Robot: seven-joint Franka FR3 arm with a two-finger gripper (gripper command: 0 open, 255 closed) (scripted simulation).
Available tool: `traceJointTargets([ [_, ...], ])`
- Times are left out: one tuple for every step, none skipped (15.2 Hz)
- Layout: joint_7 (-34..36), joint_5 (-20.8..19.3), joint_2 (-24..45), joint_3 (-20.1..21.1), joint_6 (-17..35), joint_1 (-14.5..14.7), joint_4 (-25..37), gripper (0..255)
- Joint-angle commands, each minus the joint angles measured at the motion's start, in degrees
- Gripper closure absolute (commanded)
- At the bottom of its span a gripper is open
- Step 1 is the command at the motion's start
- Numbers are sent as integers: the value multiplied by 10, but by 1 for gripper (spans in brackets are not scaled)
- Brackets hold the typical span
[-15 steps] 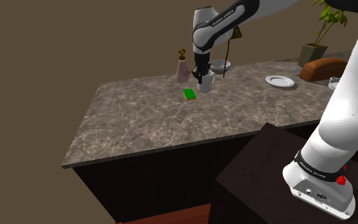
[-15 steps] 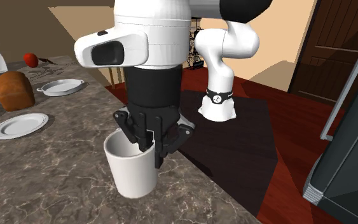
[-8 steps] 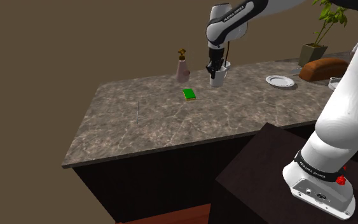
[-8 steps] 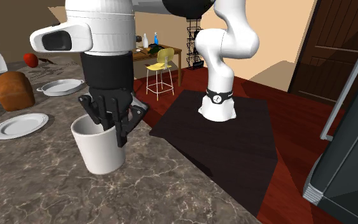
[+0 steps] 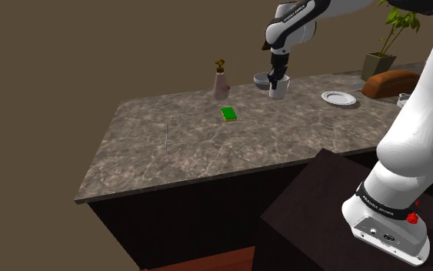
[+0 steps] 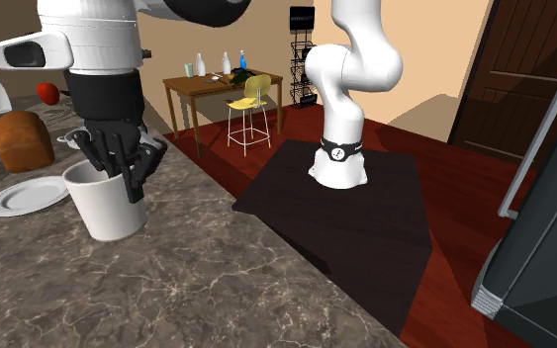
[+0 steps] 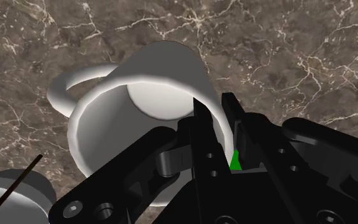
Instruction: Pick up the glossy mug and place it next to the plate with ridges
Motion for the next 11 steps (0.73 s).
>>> traceJointTargets([
  [-28, 5, 8, -10, 1, -14, 8, 255],
  [-42, 8, 14, -15, -1, -22, 15, 255],
  [-56, 11, 19, -20, -3, -30, 23, 255],
  [-71, 14, 26, -24, -5, -38, 31, 255],
  [-85, 18, 32, -29, -7, -46, 40, 255],
  [-99, 22, 40, -33, -9, -55, 49, 255],
  [-113, 25, 47, -38, -12, -63, 60, 255],
  [-127, 29, 56, -42, -15, -71, 71, 255],
  [-141, 33, 64, -45, -19, -80, 83, 255],
  [-154, 38, 73, -49, -23, -89, 95, 255],
  [-168, 42, 83, -52, -27, -97, 109, 255],
])
